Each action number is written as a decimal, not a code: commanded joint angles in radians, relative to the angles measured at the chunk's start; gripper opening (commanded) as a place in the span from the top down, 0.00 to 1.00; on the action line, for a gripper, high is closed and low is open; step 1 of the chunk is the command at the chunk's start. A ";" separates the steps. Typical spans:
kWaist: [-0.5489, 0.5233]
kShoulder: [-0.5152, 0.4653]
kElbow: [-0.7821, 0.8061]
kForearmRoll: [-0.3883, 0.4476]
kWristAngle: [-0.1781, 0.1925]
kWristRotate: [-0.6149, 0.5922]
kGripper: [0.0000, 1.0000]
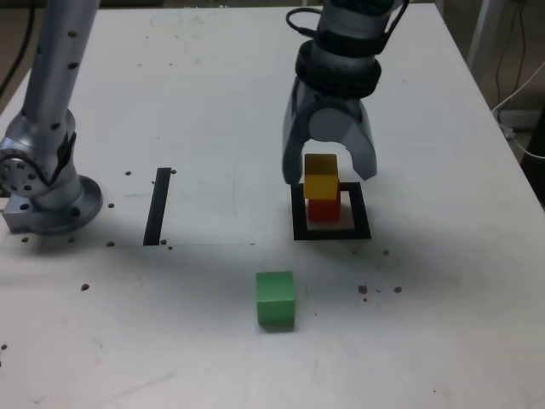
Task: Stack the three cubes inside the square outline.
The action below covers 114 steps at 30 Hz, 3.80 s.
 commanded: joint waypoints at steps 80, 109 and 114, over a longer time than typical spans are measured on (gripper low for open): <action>-0.466 -0.026 0.292 -0.328 -0.037 -0.425 0.61; -0.221 -0.188 0.048 0.058 -0.010 -0.167 0.62; -0.165 -0.136 -0.001 0.056 -0.008 -0.122 0.62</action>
